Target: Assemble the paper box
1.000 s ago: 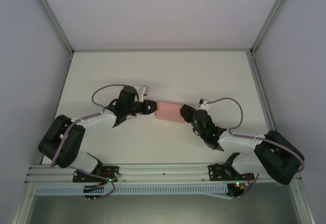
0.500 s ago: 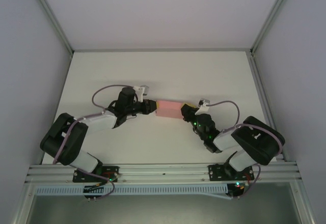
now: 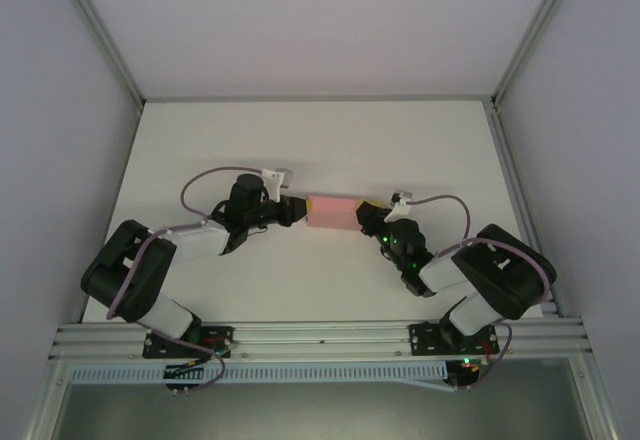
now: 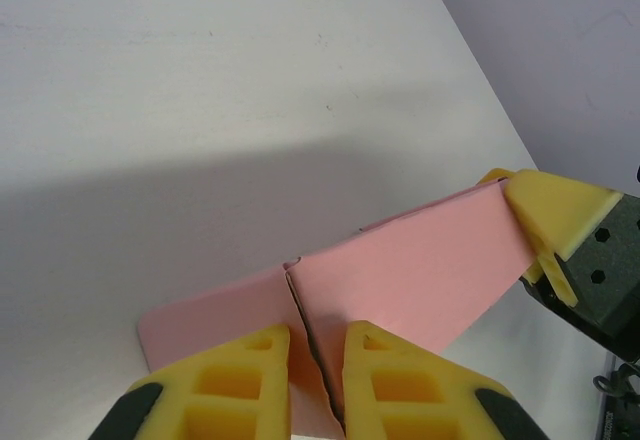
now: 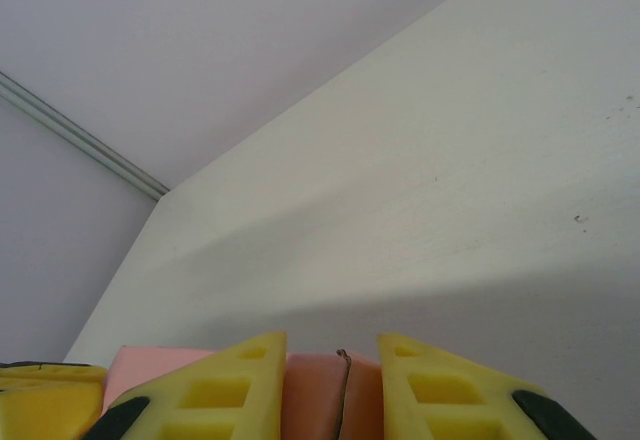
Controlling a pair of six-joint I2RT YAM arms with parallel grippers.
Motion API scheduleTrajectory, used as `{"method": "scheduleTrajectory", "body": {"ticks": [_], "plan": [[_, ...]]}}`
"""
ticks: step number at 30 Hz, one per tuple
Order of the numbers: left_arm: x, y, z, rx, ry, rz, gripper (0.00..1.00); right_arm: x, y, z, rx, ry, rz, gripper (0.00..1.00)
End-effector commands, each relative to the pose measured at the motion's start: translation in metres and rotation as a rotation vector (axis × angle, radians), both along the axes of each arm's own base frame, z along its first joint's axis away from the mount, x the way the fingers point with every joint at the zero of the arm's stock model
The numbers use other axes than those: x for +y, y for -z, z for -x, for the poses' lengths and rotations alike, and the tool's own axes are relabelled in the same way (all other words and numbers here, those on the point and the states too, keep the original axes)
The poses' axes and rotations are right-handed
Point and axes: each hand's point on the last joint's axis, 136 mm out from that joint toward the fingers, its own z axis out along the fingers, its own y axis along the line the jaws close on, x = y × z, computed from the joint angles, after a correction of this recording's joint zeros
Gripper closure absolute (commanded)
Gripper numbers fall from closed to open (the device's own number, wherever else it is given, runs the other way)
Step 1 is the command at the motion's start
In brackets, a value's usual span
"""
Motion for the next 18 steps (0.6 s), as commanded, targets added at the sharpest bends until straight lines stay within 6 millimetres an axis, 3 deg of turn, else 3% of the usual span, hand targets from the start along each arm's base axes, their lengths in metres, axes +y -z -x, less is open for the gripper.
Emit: {"method": "scheduleTrajectory", "body": {"ticks": [1,7,10,18], "plan": [[0.037,0.101,0.05,0.272,0.018,-0.269,1.0,-0.011,0.117,0.059,0.38,-0.17,0.291,1.0],[0.032,0.087,0.044,0.244,0.038,-0.273,0.98,-0.007,0.108,0.054,0.412,-0.168,0.28,1.0],[0.029,0.074,0.038,0.216,0.034,-0.267,0.85,-0.011,0.099,0.049,0.438,-0.123,0.294,0.88],[0.012,0.039,0.019,0.15,0.046,-0.257,0.71,-0.022,0.06,0.032,0.443,-0.006,0.334,0.69]]}}
